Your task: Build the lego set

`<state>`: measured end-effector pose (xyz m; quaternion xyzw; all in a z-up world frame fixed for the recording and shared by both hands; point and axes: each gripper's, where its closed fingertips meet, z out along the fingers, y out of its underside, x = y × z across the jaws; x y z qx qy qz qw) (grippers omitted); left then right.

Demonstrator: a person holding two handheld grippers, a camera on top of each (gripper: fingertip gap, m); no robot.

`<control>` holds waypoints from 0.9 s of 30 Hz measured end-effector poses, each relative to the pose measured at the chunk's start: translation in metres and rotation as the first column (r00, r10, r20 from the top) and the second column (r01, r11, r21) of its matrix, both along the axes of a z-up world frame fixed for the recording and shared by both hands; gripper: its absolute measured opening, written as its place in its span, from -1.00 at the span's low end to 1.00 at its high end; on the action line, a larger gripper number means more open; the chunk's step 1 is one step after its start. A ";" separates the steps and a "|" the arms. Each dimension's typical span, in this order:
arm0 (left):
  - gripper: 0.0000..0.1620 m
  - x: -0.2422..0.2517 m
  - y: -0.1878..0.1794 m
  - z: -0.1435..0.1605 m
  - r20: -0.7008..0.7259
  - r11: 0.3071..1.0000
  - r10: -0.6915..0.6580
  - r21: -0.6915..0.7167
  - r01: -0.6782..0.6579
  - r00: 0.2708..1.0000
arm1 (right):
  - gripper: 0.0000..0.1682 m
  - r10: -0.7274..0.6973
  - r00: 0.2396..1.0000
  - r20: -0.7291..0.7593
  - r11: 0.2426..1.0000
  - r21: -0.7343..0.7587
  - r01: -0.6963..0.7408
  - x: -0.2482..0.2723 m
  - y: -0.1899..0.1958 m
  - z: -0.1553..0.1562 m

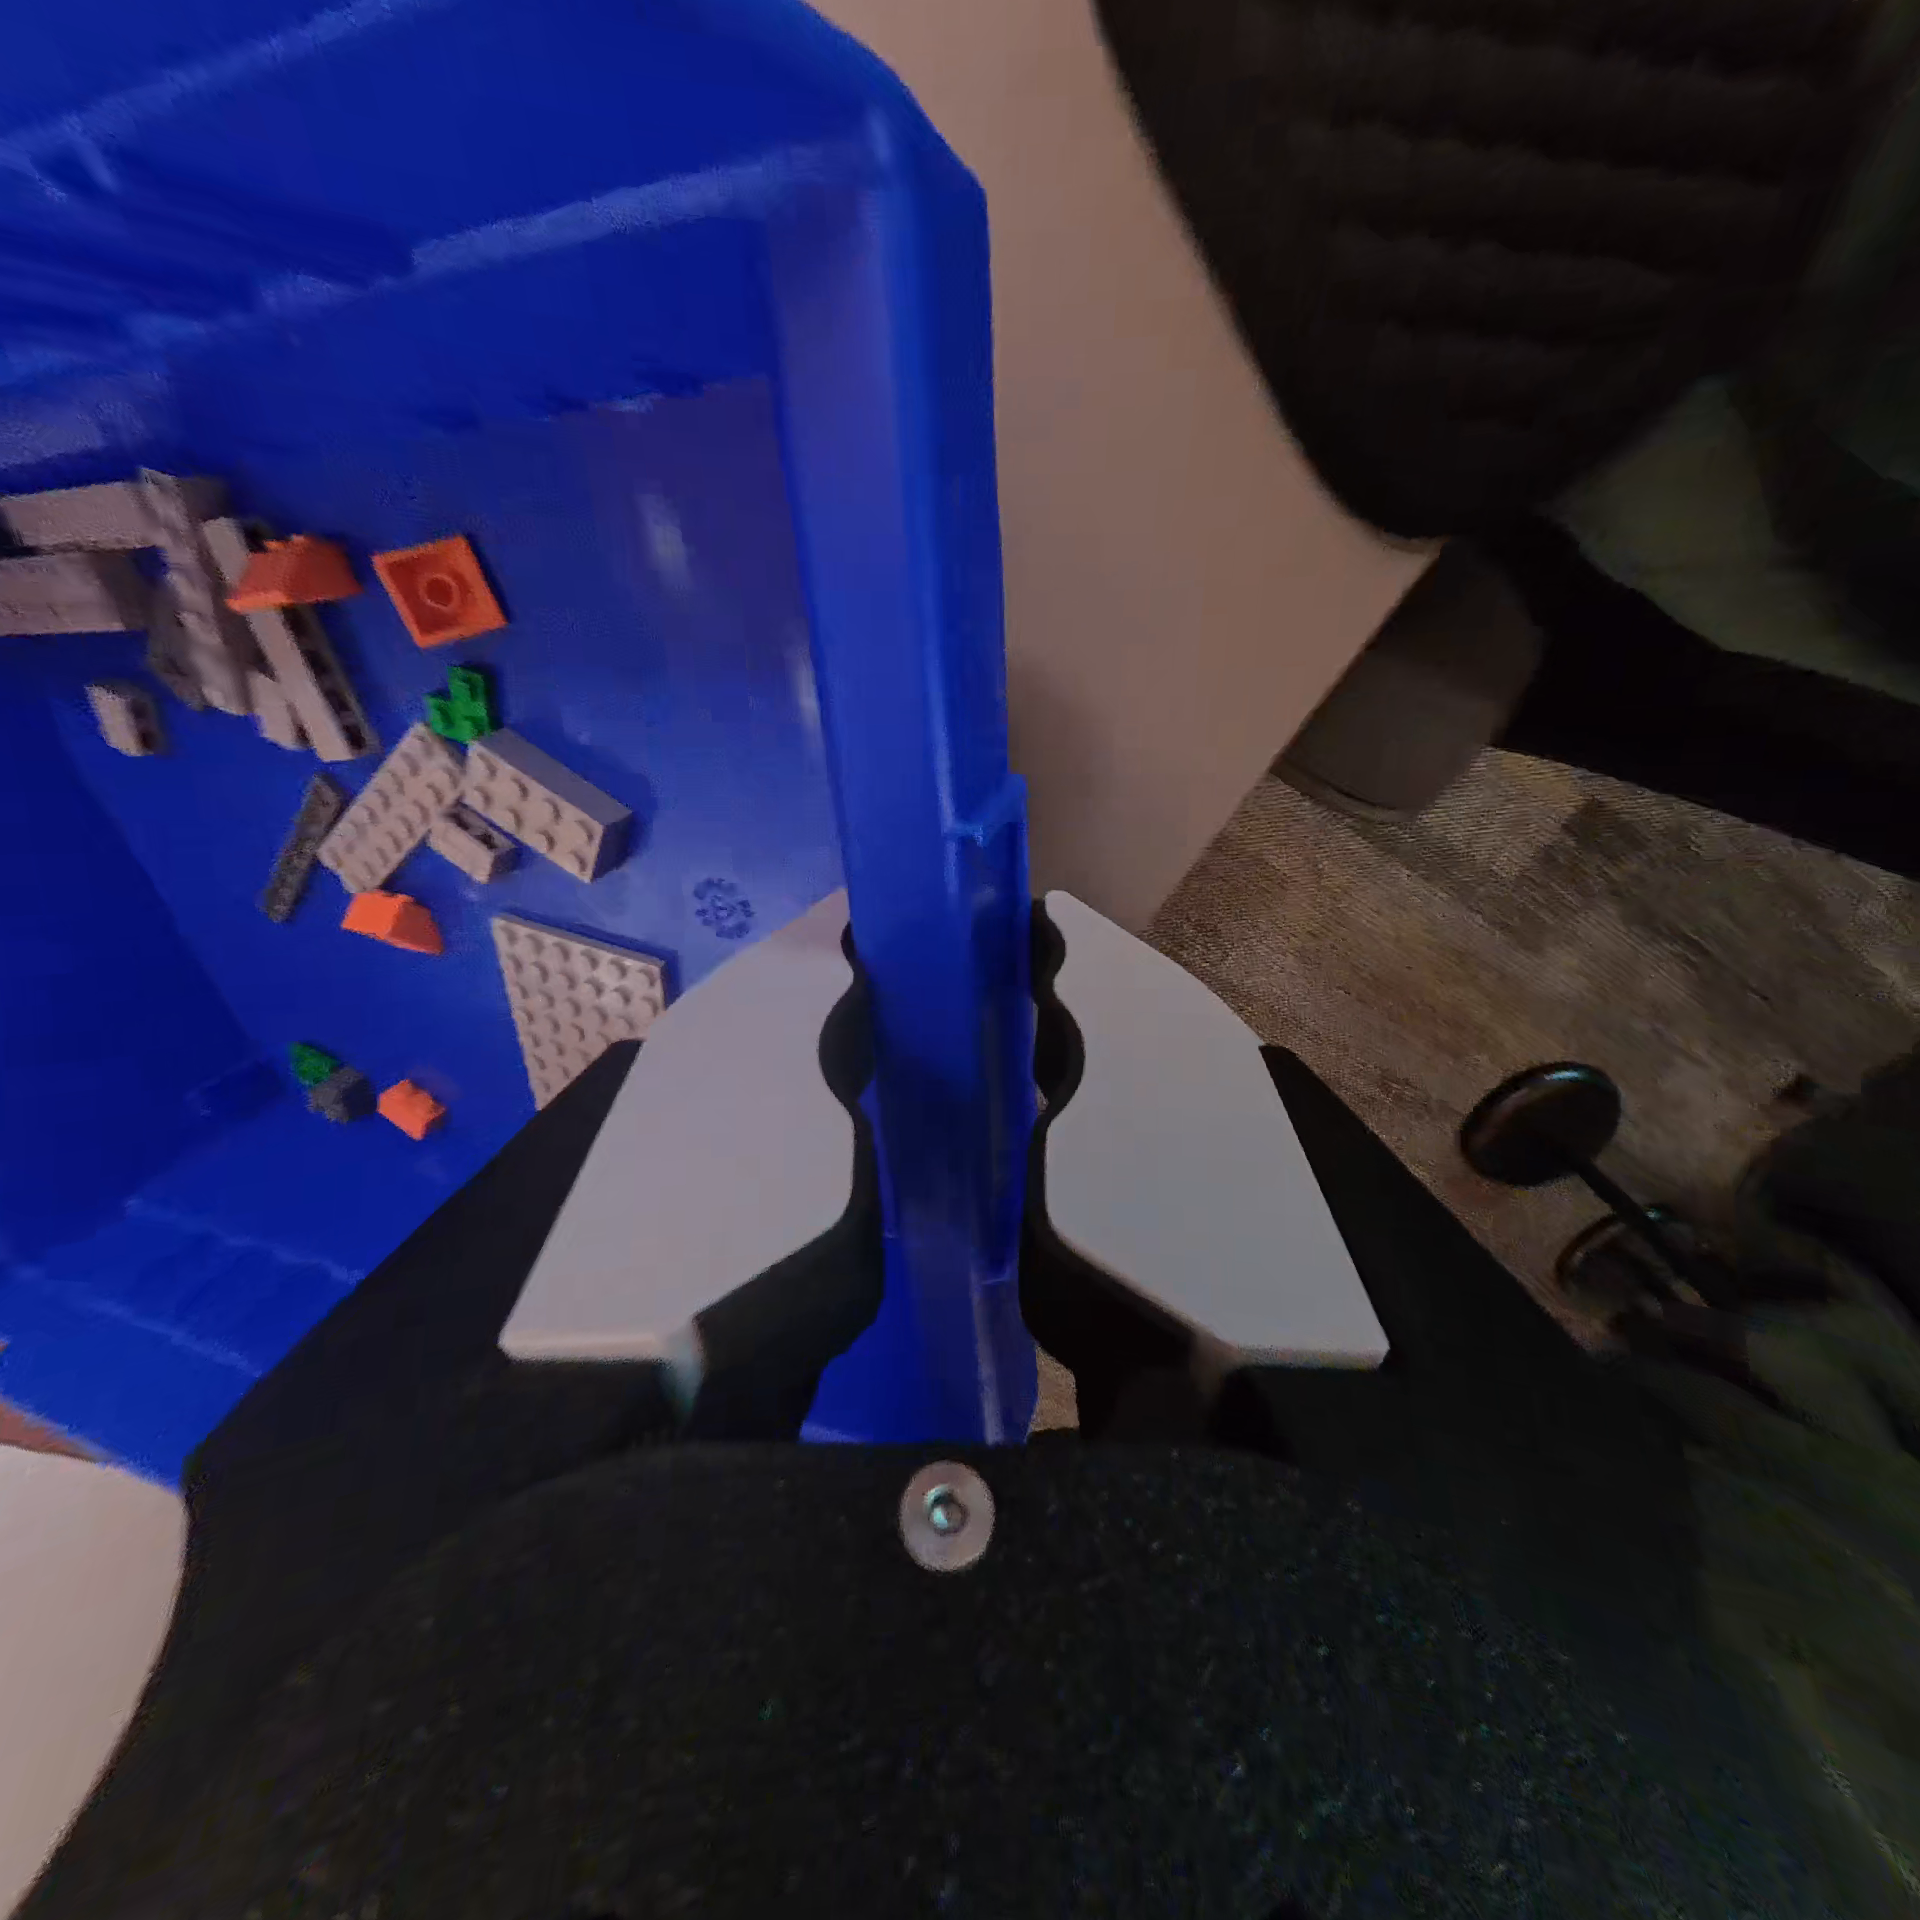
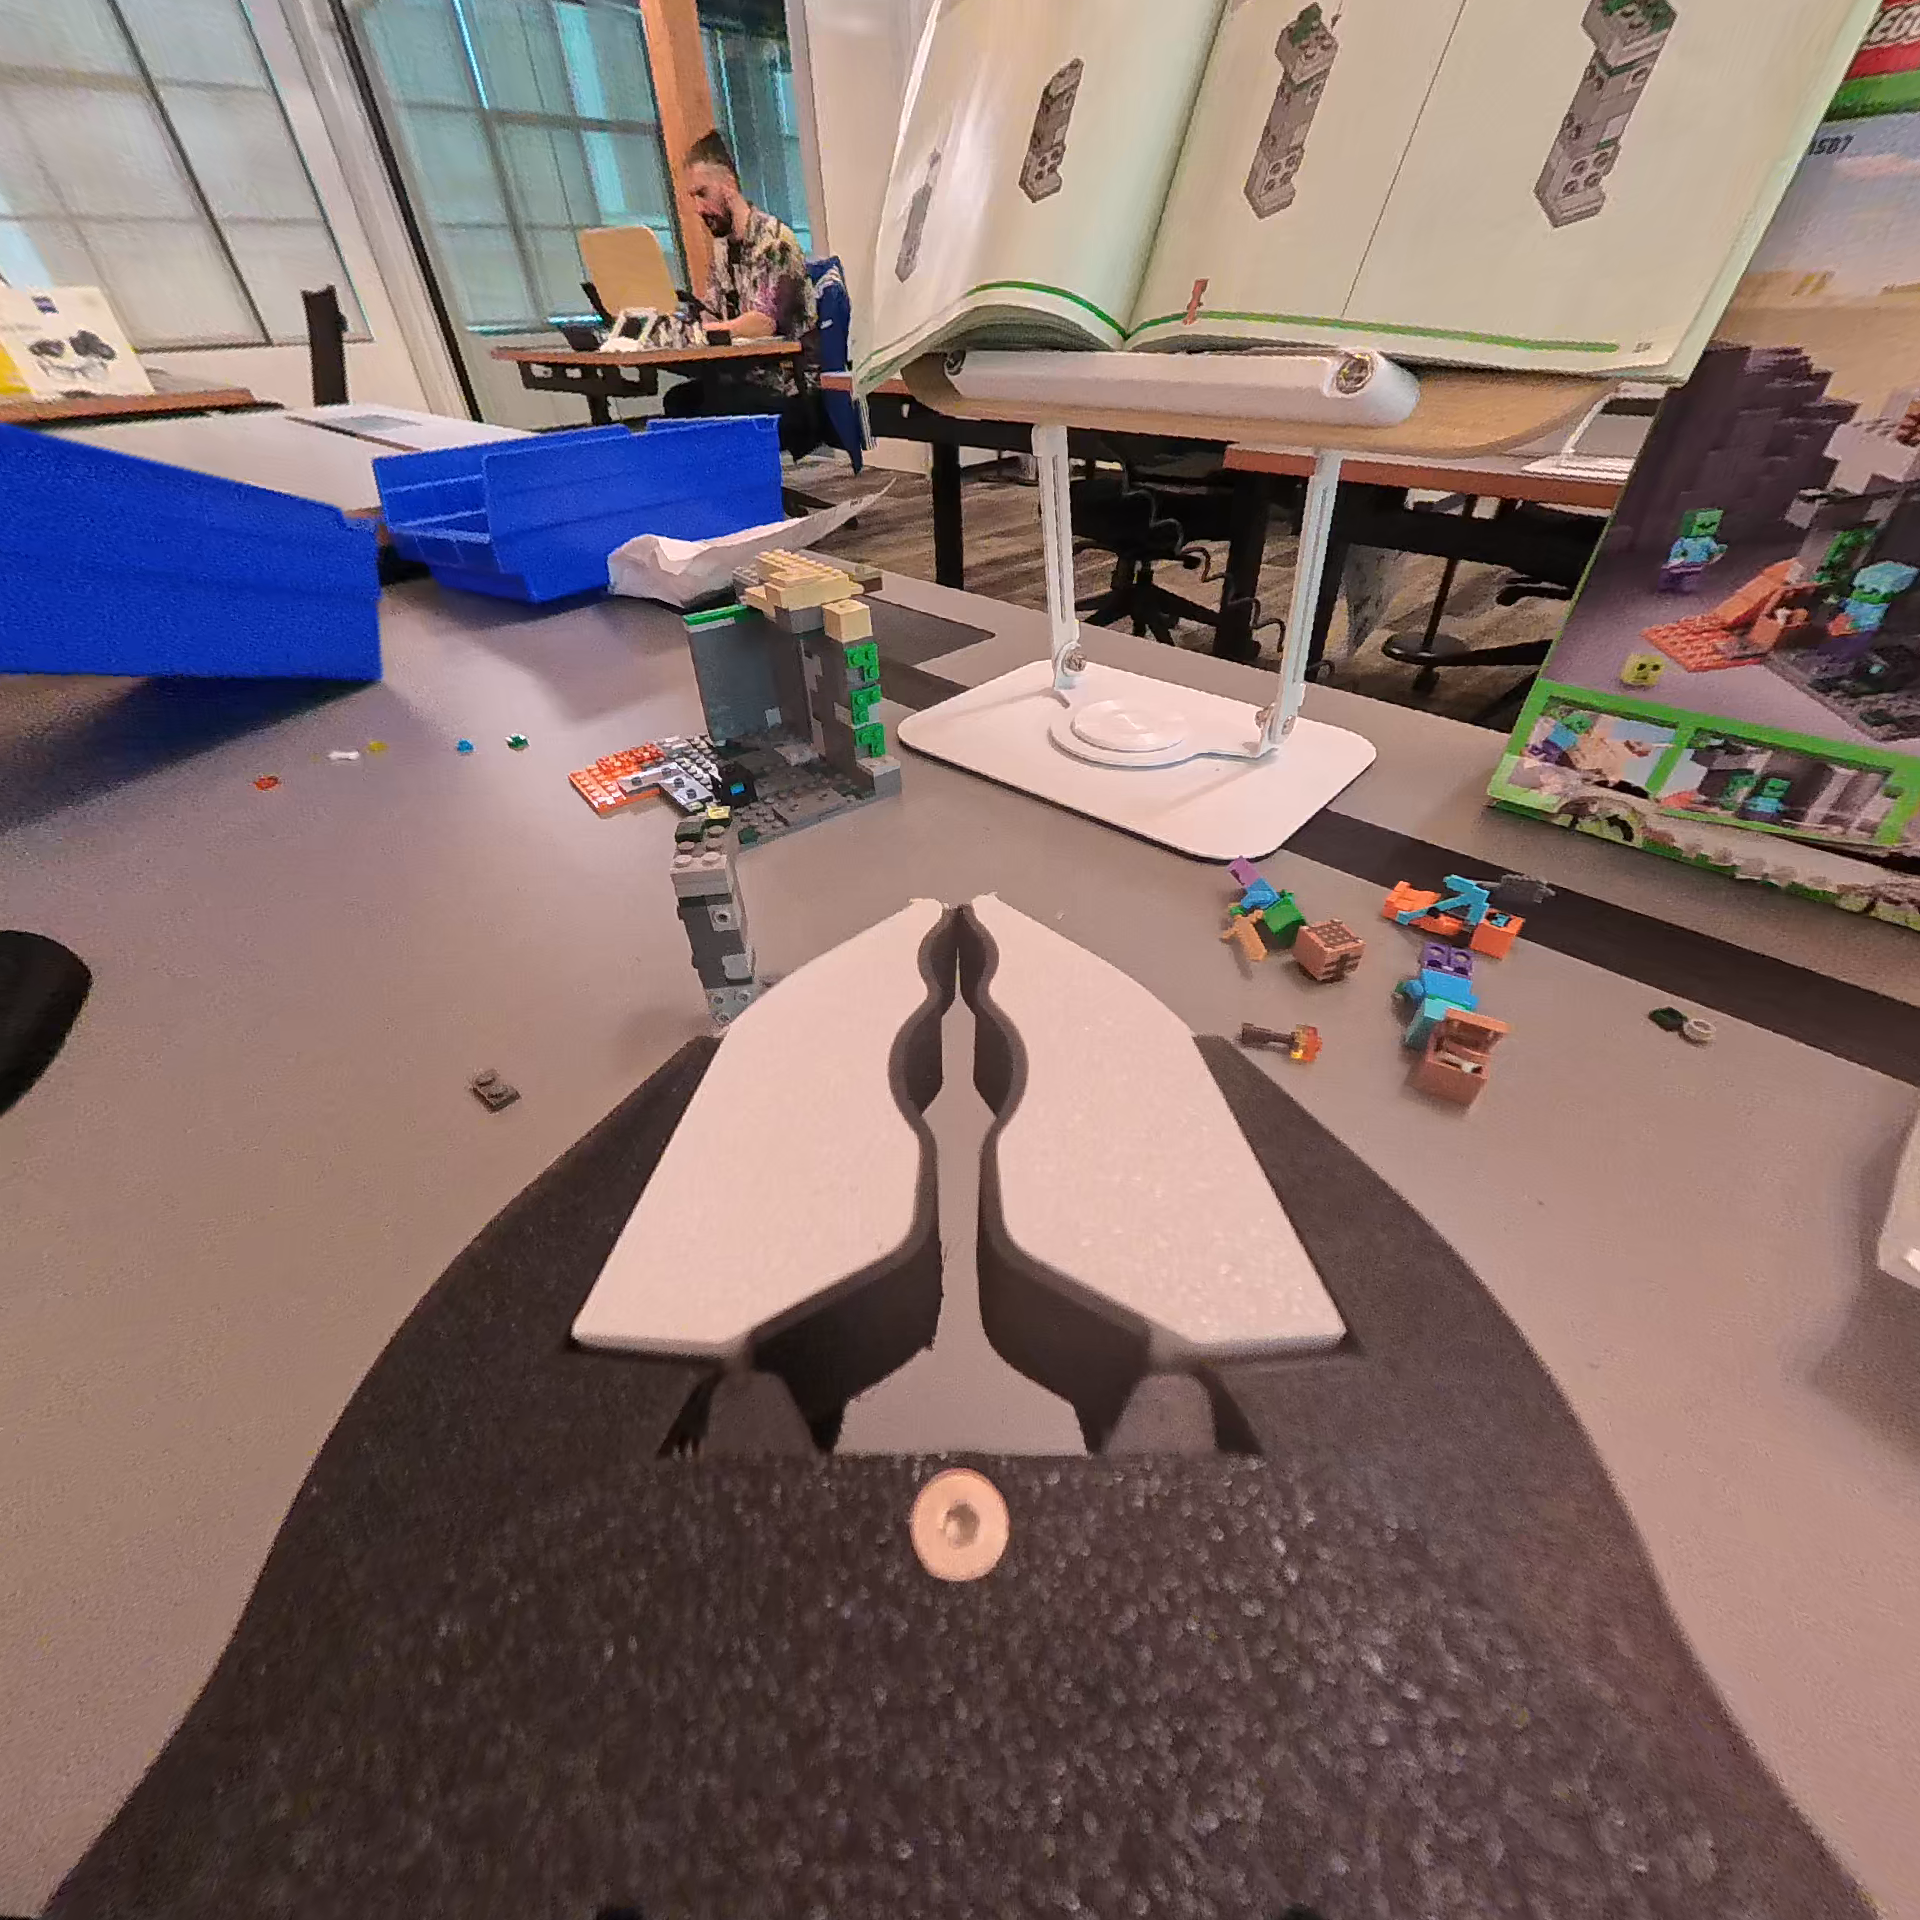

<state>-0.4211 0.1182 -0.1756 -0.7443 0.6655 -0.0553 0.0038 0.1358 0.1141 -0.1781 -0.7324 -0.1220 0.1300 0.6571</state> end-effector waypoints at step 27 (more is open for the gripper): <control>-0.64 0.062 0.001 -0.089 0.080 0.929 -0.051 0.369 0.018 0.996 | -1.00 0.009 1.000 0.022 1.000 -0.011 -0.009 -0.007 0.000 -0.005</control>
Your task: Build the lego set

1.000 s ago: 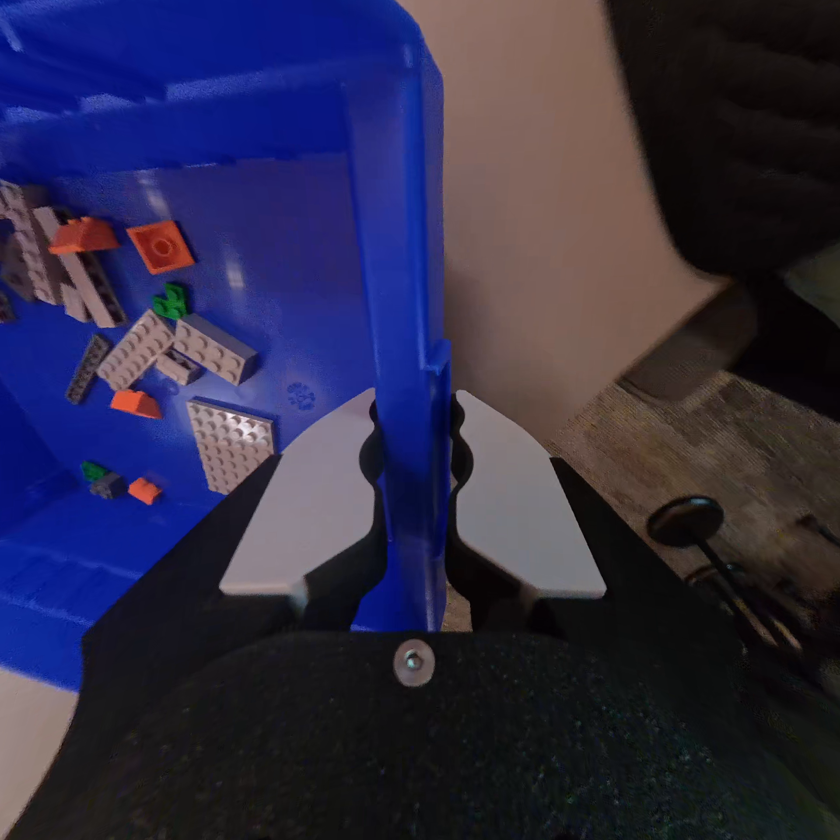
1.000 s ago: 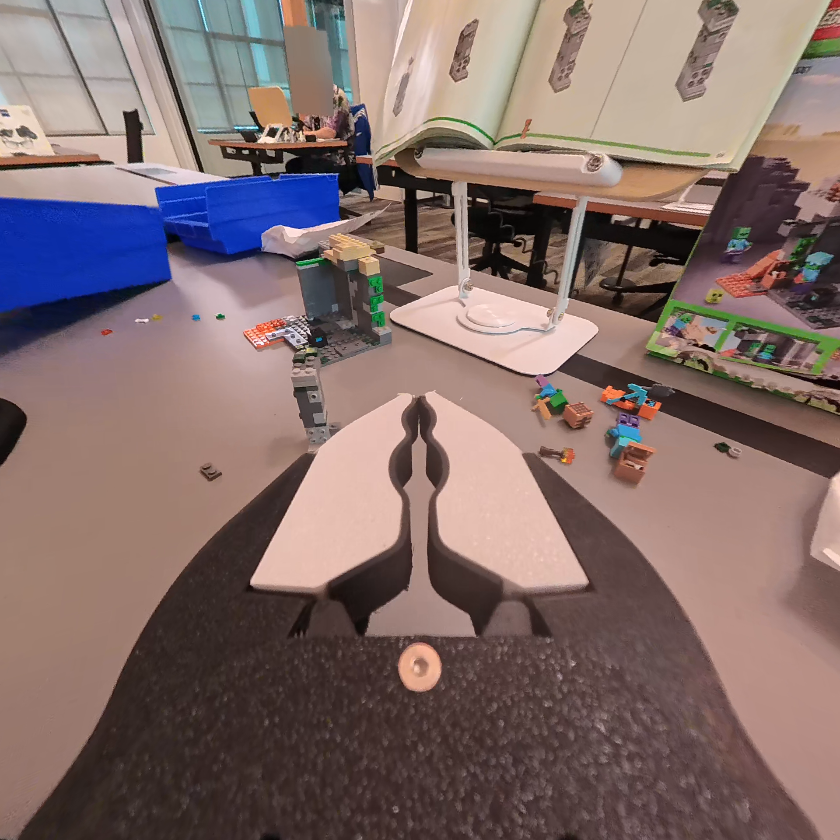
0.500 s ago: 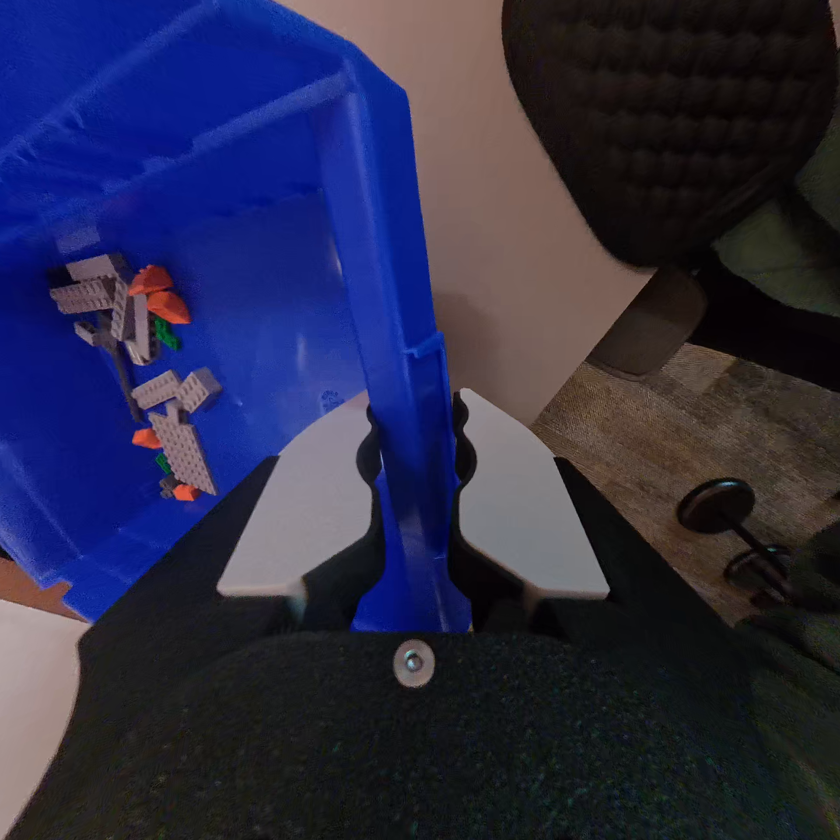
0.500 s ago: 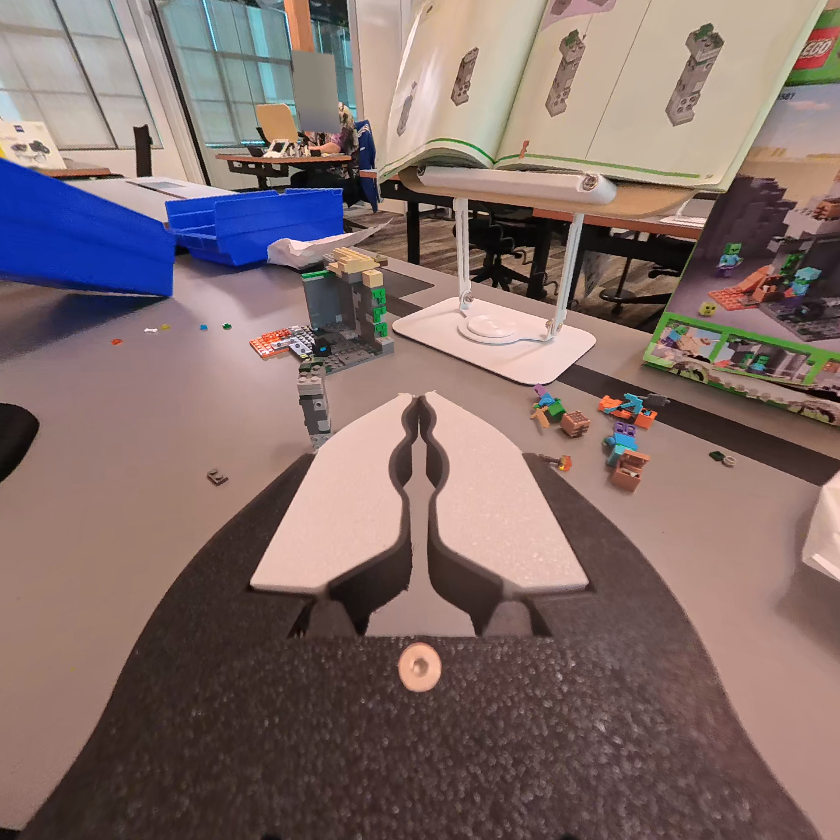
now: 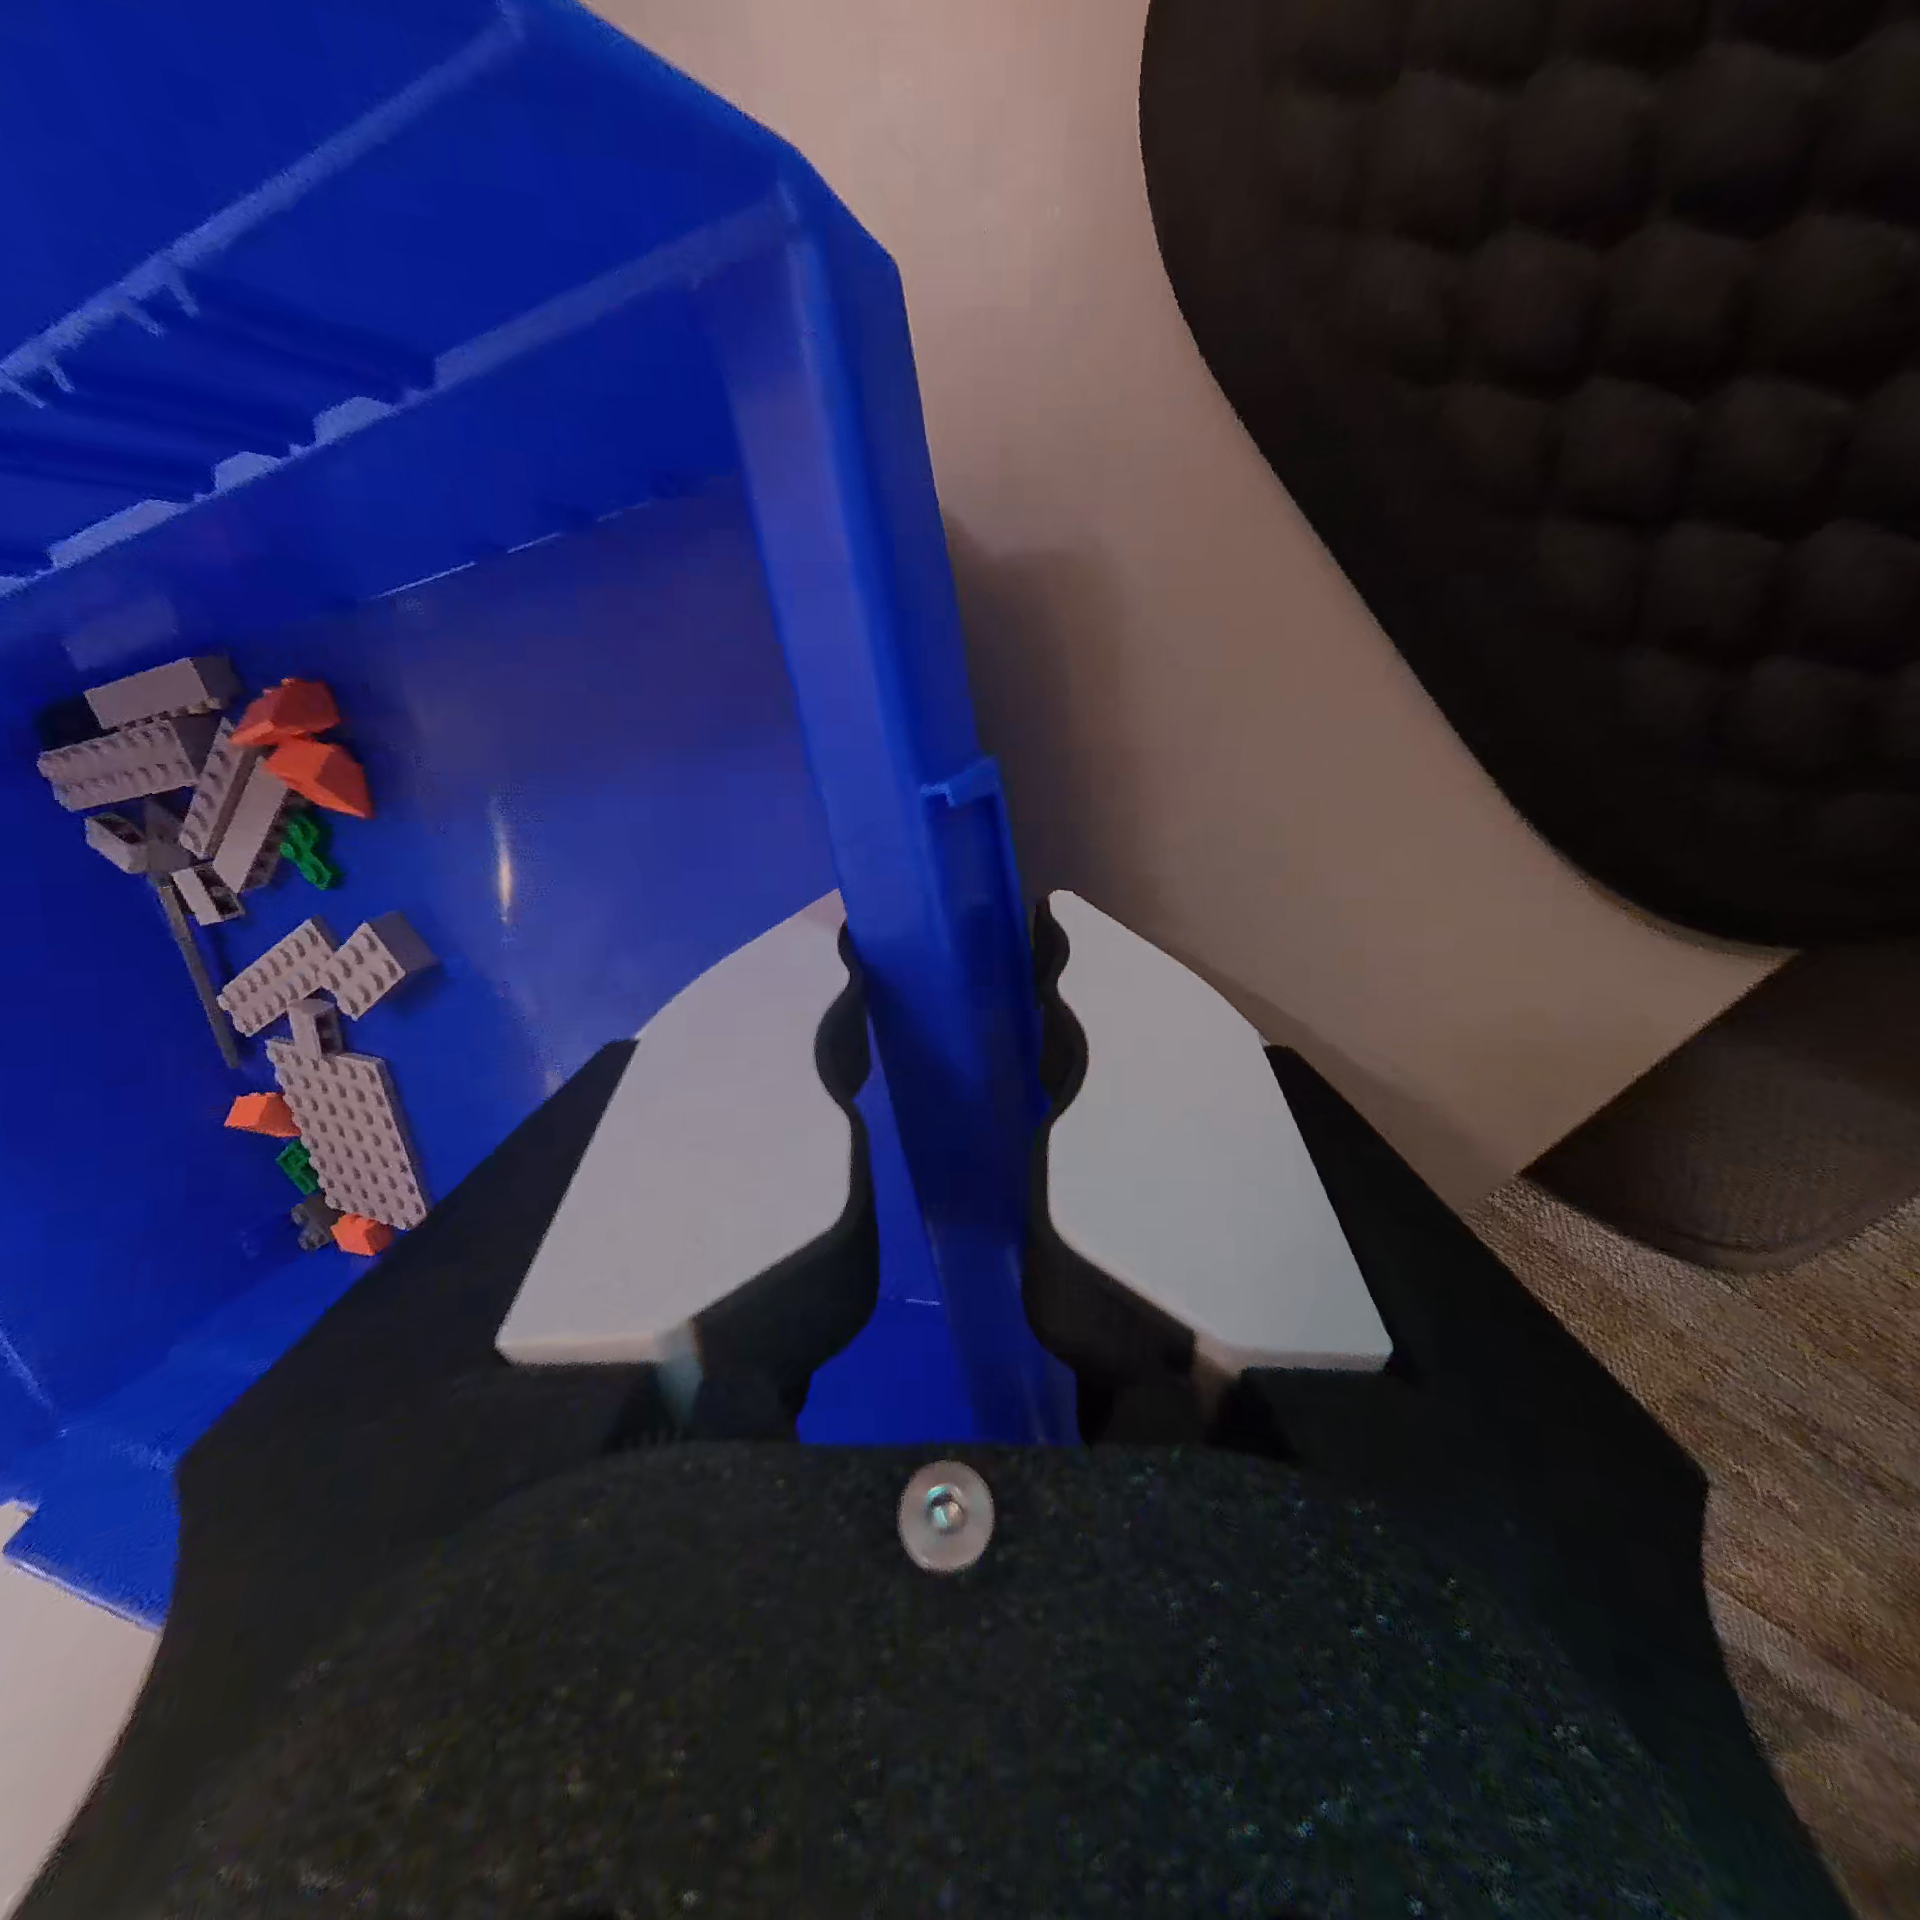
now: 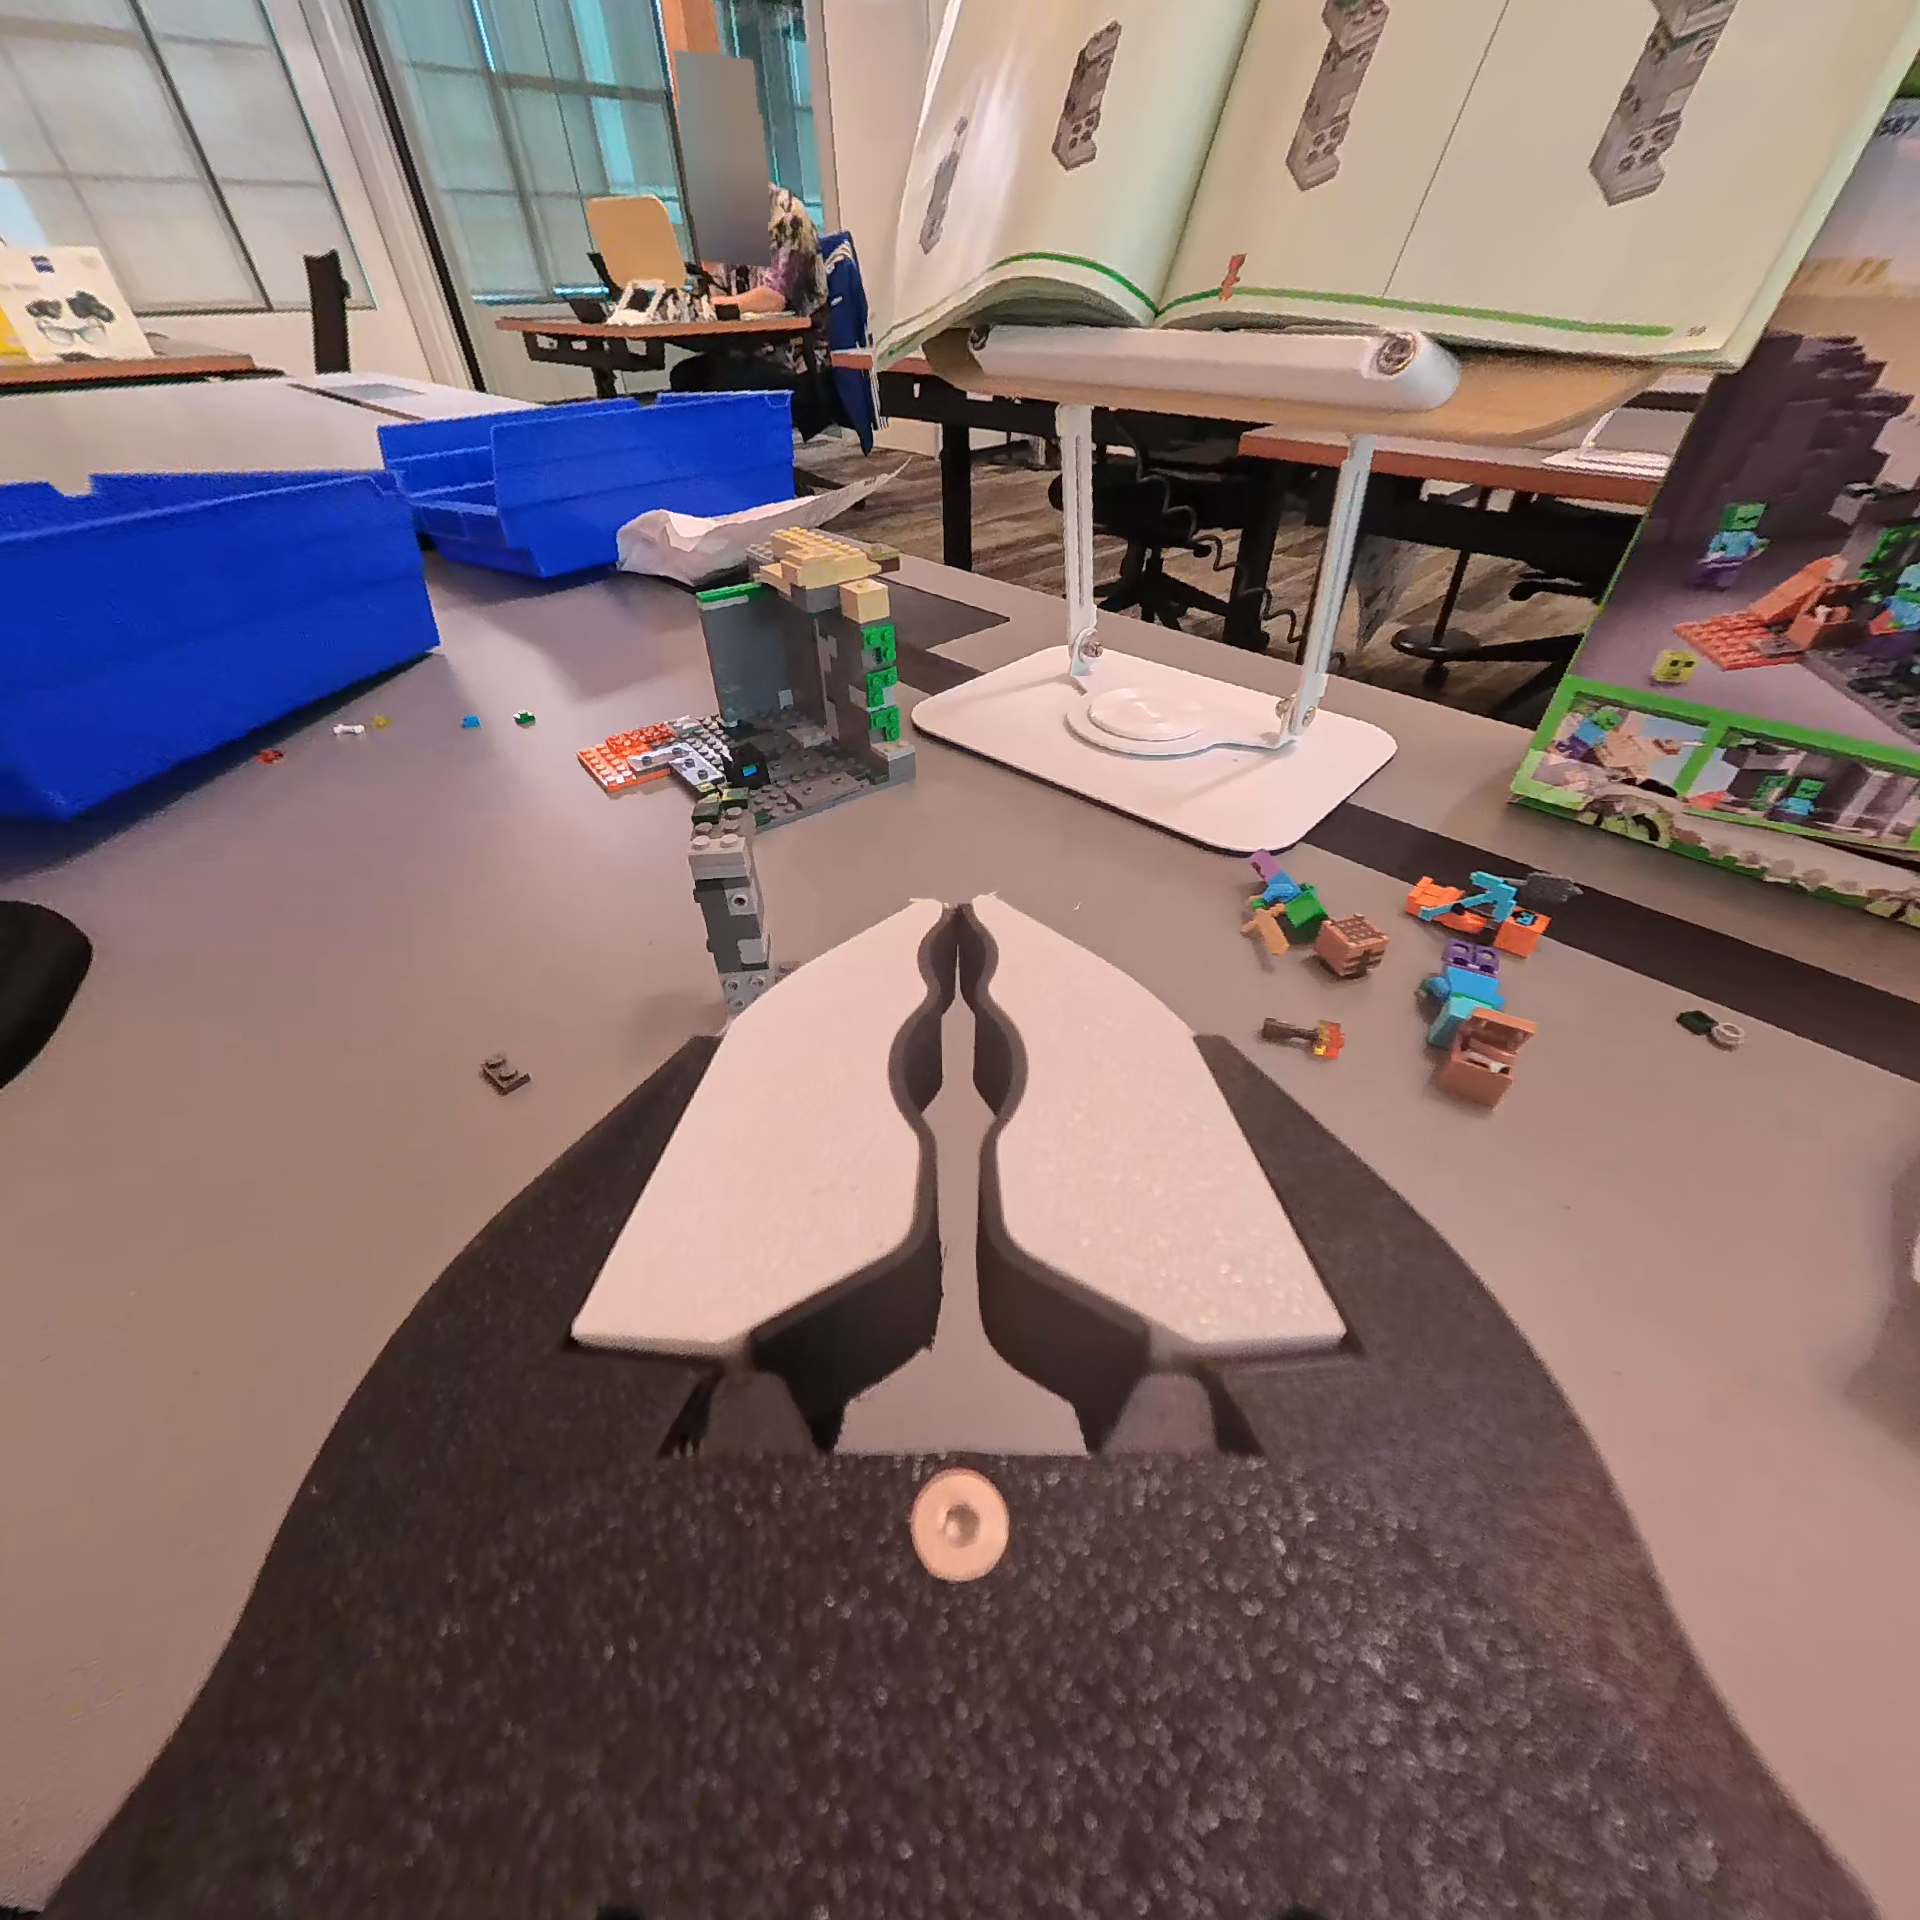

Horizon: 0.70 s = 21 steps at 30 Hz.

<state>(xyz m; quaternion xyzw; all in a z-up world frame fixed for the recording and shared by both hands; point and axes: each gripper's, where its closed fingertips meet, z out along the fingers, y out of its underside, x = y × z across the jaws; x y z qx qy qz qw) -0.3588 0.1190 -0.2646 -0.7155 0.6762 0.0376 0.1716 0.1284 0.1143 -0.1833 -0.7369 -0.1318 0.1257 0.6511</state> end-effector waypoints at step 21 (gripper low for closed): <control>-0.61 -0.050 0.082 0.120 0.335 0.939 0.233 0.167 -0.300 0.913 | -1.00 0.009 1.000 0.004 0.998 -0.054 -0.008 -0.006 0.008 -0.016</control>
